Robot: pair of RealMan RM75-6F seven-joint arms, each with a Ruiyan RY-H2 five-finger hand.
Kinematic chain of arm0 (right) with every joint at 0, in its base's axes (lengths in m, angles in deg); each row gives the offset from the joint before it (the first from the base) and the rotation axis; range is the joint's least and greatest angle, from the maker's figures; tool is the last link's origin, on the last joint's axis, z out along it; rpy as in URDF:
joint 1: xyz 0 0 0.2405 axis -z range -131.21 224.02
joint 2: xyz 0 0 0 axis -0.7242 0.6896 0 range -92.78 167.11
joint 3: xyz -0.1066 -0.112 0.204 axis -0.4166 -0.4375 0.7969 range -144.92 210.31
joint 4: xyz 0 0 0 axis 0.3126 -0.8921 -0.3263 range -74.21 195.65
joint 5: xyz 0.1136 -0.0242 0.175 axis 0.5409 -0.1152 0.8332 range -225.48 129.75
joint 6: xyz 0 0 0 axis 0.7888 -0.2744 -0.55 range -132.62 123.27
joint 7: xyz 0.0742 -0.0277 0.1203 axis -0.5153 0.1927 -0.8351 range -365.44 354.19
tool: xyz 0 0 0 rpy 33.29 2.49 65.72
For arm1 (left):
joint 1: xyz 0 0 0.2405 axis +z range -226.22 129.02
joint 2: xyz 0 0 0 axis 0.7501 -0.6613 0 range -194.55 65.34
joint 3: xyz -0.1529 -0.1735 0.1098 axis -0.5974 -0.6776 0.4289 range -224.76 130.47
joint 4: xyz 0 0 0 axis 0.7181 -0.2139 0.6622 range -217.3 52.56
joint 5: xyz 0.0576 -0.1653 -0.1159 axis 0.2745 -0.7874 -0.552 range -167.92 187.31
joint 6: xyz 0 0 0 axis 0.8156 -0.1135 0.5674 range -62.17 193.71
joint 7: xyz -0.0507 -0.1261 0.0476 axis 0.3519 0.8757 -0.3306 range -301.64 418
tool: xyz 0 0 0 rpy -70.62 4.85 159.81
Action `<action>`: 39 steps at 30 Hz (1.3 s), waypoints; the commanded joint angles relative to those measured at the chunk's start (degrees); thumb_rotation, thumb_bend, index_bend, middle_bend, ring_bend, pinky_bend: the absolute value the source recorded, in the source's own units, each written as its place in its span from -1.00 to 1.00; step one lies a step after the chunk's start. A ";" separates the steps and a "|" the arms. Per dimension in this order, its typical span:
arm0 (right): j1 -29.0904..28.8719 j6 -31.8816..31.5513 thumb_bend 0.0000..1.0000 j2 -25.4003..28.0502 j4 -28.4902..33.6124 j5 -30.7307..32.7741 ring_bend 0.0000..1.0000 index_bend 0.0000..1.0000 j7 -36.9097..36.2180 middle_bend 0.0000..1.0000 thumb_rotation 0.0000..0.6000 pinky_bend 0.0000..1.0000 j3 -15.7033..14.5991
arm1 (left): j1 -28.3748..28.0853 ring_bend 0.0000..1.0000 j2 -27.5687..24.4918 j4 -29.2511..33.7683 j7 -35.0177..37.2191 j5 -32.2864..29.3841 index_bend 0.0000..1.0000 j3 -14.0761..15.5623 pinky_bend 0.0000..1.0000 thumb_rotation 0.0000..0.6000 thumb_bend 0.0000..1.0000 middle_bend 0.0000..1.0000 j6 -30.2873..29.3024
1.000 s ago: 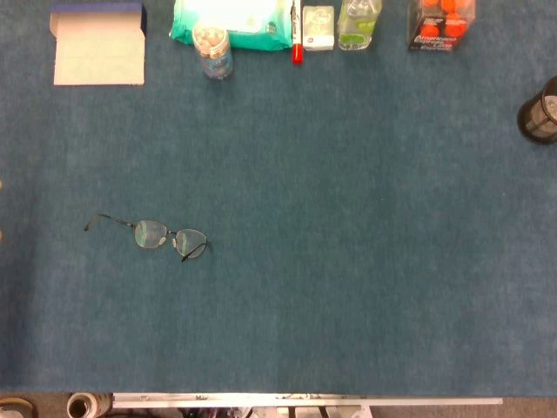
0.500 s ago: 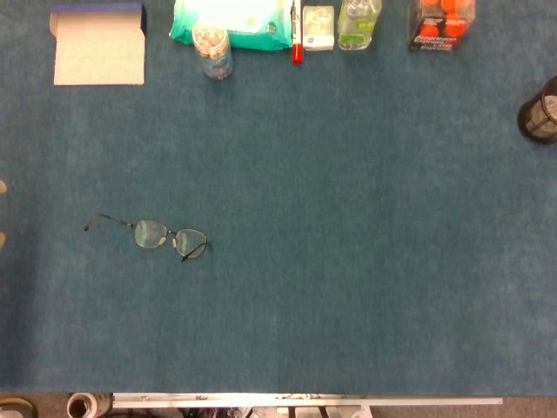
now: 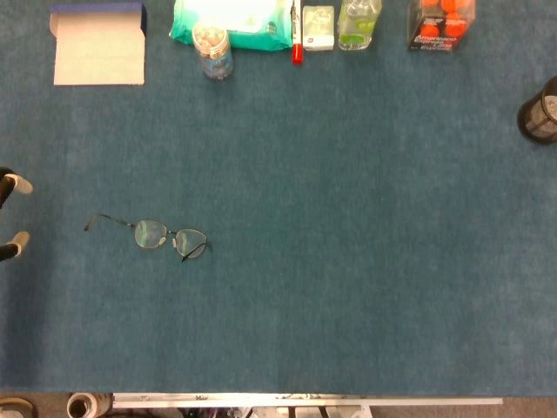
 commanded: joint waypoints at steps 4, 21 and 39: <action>0.63 -1.68 -0.39 1.16 1.02 -0.41 -0.21 0.12 -1.20 -0.02 1.00 -0.08 0.62 | -0.50 -0.41 2.54 -1.61 0.23 0.19 -0.26 -0.52 0.00 1.00 -0.85 -0.34 -0.48; 1.38 -3.22 -0.39 2.92 2.38 -0.29 -0.21 0.12 -4.06 -0.02 1.00 -0.08 1.34 | -3.65 -1.00 7.29 -6.64 -0.62 4.91 -0.62 -0.31 -0.77 1.00 -0.60 -1.00 -0.74; 1.43 -3.00 -0.39 3.00 2.46 0.10 -0.21 0.12 -4.27 -0.02 1.00 -0.08 1.64 | -5.70 -1.00 10.79 -10.16 4.16 8.07 -0.64 0.63 -0.78 1.00 -0.60 -1.00 -1.26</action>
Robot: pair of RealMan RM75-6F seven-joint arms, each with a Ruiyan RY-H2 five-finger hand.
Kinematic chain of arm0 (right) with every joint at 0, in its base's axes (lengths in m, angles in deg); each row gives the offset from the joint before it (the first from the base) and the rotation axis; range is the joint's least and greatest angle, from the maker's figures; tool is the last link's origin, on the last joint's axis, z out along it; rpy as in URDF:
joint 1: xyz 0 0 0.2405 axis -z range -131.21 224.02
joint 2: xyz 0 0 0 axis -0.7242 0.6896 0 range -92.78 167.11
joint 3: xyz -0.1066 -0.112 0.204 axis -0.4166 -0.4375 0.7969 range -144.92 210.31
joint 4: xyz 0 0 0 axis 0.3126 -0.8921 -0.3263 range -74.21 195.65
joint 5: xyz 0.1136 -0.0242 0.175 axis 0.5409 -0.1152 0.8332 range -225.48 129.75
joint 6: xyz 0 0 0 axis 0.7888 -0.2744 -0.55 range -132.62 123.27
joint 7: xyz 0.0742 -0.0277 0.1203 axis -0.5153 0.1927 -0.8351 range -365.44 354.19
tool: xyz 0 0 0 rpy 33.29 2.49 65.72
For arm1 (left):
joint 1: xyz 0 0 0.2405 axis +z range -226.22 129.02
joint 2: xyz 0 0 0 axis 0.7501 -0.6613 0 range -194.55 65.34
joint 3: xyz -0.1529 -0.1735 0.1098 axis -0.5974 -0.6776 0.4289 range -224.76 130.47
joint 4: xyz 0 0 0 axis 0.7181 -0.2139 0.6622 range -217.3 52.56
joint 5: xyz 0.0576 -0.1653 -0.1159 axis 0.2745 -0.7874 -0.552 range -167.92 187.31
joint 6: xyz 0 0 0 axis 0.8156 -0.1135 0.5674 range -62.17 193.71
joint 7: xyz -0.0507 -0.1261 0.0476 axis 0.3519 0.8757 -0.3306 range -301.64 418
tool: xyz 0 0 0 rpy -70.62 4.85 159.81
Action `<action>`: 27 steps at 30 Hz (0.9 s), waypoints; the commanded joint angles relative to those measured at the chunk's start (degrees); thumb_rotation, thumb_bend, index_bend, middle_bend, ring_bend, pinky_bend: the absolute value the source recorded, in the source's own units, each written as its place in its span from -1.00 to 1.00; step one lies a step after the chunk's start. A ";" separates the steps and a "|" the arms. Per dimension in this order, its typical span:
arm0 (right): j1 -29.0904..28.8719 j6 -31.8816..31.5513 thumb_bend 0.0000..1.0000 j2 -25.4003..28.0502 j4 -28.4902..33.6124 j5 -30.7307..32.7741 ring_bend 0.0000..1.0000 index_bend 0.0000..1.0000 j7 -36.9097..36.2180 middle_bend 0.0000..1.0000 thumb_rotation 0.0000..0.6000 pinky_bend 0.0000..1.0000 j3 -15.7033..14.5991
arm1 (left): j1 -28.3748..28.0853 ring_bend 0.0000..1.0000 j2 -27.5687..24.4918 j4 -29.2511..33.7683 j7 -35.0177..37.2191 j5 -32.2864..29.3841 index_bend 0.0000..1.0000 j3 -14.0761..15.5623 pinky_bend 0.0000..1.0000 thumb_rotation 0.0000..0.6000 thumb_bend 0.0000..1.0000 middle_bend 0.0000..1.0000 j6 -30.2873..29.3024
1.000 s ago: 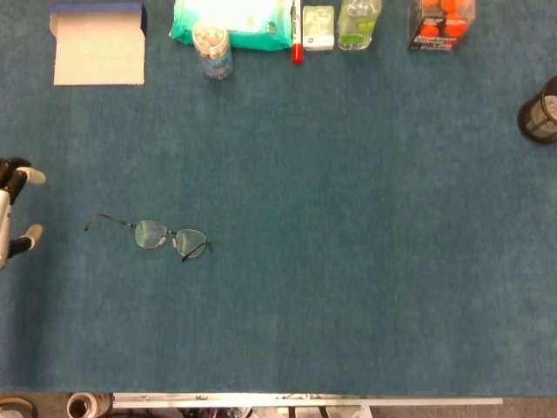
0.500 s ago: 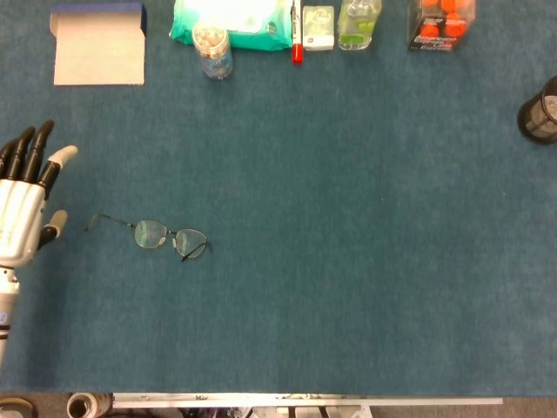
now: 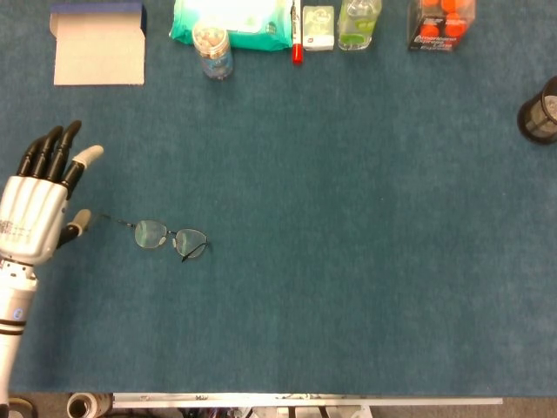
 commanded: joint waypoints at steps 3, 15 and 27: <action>0.02 -0.01 -0.39 0.04 -0.01 0.02 -0.21 0.12 -0.10 -0.02 1.00 -0.08 0.05 | -0.41 -1.00 0.96 -0.28 0.54 0.91 -0.64 0.25 -0.78 1.00 -0.60 -1.00 -0.55; 0.12 -0.26 -0.39 0.22 0.07 -0.07 -0.21 0.12 -0.53 -0.02 1.00 -0.08 0.19 | -1.63 -1.00 2.85 0.31 -0.04 2.21 -0.64 0.19 -0.78 1.00 -0.60 -1.00 -1.01; 0.34 -0.72 -0.39 0.58 0.39 -0.22 -0.21 0.12 -0.95 -0.02 1.00 -0.08 0.33 | -2.92 -1.00 4.67 0.99 -1.56 3.28 -0.63 1.44 -0.78 1.00 -0.60 -1.00 0.68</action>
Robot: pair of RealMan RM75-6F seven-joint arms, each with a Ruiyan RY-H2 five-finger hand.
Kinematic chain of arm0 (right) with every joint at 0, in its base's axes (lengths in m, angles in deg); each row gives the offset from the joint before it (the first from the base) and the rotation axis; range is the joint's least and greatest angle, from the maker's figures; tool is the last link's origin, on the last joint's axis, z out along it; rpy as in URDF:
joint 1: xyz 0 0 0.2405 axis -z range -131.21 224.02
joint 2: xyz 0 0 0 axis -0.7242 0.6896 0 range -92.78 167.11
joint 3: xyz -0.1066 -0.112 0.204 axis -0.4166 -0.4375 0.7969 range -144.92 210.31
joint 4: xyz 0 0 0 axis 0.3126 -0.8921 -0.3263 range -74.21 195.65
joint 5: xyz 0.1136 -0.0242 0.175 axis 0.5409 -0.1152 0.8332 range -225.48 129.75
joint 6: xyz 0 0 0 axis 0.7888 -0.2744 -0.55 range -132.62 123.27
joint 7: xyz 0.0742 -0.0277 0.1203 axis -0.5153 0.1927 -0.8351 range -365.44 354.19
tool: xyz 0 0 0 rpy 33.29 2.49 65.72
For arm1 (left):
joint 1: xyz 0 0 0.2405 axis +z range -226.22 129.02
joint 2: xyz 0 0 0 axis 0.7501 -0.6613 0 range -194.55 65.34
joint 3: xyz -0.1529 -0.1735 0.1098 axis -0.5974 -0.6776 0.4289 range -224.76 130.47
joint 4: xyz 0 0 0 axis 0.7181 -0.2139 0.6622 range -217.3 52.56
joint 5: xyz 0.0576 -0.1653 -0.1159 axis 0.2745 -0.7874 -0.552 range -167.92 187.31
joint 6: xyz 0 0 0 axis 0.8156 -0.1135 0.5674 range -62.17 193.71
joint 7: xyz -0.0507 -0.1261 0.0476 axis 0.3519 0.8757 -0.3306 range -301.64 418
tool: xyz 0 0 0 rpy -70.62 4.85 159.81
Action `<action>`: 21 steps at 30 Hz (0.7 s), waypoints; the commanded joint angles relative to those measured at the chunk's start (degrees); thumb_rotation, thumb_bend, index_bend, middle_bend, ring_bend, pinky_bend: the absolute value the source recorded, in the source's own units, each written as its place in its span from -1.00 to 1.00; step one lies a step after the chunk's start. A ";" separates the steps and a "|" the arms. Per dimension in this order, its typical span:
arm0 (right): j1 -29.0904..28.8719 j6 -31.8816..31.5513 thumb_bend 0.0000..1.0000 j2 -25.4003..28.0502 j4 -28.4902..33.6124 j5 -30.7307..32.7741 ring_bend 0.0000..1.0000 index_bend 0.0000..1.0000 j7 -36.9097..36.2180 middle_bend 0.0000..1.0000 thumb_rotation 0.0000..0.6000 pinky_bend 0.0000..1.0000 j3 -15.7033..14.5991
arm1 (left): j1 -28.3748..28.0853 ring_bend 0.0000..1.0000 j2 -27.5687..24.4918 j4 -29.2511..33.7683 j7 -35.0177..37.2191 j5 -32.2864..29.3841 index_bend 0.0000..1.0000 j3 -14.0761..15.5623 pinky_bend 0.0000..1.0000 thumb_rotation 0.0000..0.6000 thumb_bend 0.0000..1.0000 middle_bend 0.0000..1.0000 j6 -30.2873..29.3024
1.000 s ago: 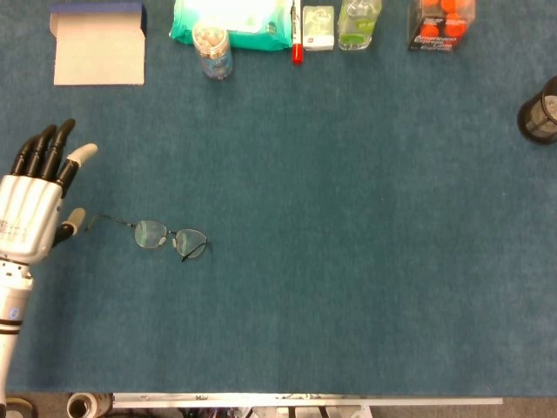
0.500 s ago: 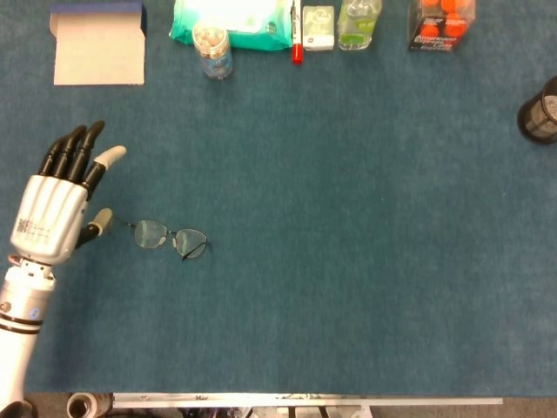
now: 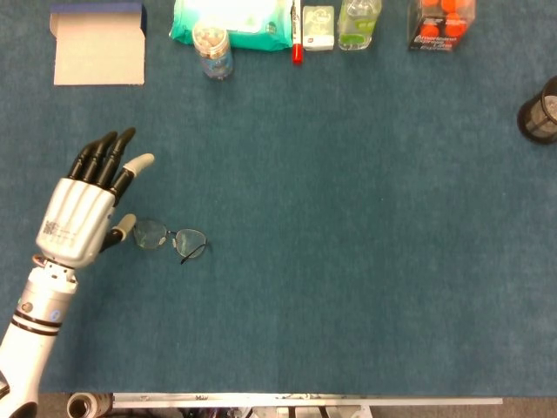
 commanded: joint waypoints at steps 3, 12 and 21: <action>0.02 -0.02 -0.39 0.06 -0.02 0.04 -0.21 0.12 -0.14 -0.02 1.00 -0.08 0.06 | -0.67 -1.00 0.70 -0.04 -0.57 0.27 -0.63 0.46 -0.78 1.00 -0.60 -1.00 1.06; 0.08 -0.10 -0.39 0.24 0.05 0.04 -0.21 0.12 -0.42 -0.02 1.00 -0.08 0.13 | -1.94 -1.00 2.36 -0.29 -1.50 0.12 -0.63 1.12 -0.78 1.00 -0.60 -1.00 3.51; 0.17 -0.31 -0.39 0.46 0.21 0.03 -0.21 0.12 -0.78 -0.02 1.00 -0.08 0.25 | -2.98 -1.00 4.32 -2.18 -1.92 -0.71 -0.63 1.79 -0.78 1.00 -0.60 -1.00 6.18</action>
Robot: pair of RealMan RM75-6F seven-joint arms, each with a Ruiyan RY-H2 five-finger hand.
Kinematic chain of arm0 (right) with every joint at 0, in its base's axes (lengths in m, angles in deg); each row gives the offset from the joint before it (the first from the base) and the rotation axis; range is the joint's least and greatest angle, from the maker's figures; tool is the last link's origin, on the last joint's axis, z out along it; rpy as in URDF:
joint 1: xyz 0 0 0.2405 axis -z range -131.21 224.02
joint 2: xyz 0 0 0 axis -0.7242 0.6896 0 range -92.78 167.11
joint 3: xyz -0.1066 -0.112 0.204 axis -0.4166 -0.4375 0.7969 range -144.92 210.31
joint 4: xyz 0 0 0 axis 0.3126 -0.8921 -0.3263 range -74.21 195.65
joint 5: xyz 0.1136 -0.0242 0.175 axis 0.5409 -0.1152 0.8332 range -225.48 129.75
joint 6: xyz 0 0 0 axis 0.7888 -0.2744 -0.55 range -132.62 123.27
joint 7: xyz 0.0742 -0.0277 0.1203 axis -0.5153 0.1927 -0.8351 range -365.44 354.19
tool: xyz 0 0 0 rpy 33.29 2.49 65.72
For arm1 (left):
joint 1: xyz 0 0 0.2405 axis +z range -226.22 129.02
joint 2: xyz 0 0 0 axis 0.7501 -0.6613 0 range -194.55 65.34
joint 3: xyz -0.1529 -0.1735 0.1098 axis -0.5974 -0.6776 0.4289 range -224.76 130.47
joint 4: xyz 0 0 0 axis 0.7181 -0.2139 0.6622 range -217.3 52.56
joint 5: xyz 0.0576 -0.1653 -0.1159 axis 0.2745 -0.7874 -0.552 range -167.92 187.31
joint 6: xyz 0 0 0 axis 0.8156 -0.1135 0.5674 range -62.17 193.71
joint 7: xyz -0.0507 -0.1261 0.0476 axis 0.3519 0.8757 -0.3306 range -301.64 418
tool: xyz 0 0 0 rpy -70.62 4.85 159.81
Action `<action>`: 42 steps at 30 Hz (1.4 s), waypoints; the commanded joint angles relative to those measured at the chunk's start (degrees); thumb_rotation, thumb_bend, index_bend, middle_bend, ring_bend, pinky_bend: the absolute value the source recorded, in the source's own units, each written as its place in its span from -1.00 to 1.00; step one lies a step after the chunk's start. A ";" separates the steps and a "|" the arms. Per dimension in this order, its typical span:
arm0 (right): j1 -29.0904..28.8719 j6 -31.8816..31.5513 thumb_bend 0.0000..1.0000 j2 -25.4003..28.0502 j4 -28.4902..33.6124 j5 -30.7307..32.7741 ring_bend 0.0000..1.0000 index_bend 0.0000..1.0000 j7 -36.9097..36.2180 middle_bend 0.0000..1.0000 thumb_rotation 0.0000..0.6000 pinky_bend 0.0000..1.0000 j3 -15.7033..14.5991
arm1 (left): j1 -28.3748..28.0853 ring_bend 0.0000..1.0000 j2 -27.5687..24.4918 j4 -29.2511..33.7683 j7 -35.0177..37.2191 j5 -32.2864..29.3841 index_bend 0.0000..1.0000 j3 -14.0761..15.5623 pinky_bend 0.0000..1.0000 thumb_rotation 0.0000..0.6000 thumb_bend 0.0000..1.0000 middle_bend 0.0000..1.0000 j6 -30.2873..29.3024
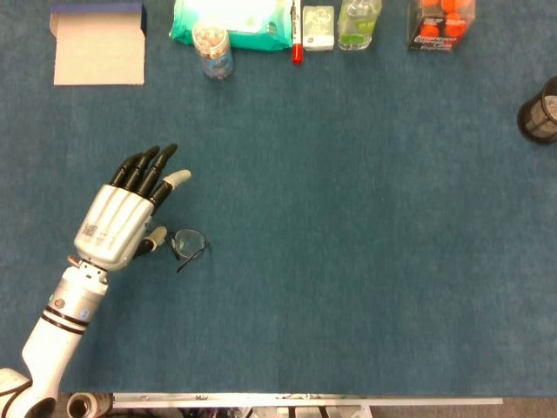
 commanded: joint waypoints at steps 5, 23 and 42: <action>0.05 -0.08 -0.39 0.09 0.09 -0.07 -0.21 0.12 -0.07 -0.02 1.00 -0.08 0.01 | -0.85 -1.00 1.68 -1.79 -0.15 -0.82 -0.63 0.54 -0.78 1.00 -0.60 -1.00 2.16; -0.06 0.31 -0.39 0.02 0.01 0.02 -0.21 0.12 -0.18 -0.02 1.00 -0.08 -0.01 | -1.97 -1.00 5.52 -5.92 0.01 -2.86 -0.63 1.12 -0.78 1.00 -0.60 -1.00 5.56; 0.06 -0.04 -0.39 0.09 0.23 -0.37 -0.21 0.12 -0.22 -0.02 1.00 -0.08 -0.09 | 1.99 -1.00 -4.17 4.58 -1.50 -0.61 -0.64 0.66 -0.78 1.00 -0.60 -1.00 -5.47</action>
